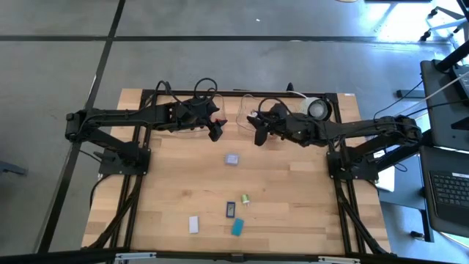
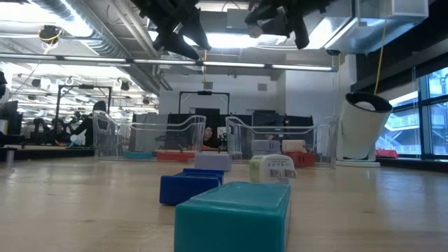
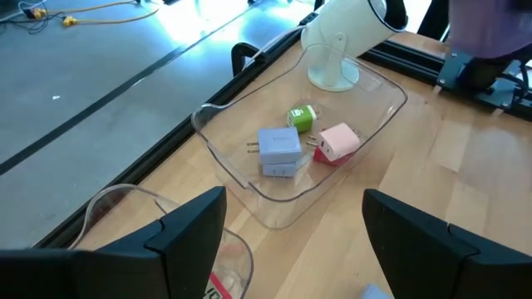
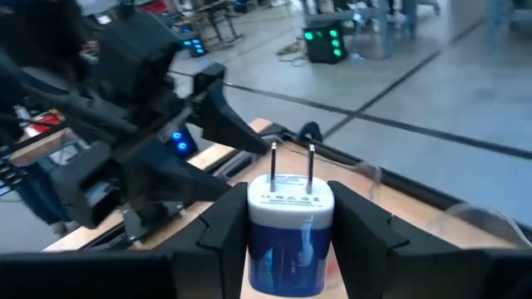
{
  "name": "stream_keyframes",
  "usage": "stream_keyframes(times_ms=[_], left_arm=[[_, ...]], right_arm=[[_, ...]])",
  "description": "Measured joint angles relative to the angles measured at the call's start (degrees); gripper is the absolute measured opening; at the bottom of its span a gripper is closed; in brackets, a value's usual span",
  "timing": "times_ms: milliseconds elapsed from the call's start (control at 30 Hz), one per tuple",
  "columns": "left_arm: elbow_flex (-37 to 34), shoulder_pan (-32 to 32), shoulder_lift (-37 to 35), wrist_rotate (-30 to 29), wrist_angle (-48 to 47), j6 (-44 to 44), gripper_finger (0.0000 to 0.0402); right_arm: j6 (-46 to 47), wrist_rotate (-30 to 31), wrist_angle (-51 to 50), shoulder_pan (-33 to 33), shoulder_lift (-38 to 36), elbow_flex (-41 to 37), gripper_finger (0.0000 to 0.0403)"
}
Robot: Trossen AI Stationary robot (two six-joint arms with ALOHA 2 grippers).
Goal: Pick & Place Office items
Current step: Put the violet charger adapter into the right transparent bin
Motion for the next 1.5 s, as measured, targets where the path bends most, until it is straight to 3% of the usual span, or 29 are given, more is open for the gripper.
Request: stream_keyframes(times_ms=[200,1100,1500], left_arm=[[0.0,0.0,0.0,0.0,0.0,0.0,0.0278],[0.0,0.0,0.0,0.0,0.0,0.0,0.0278],[0.0,0.0,0.0,0.0,0.0,0.0,0.0278]], right_arm=[[-2.2,-3.5,2.2,-1.0,0.0,0.0,0.0141],[-6.8,-3.1,0.9,-1.5,0.0,0.0,0.0145],[6.4,-4.8,-14.7,-9.4,2.1,0.0,0.0146]])
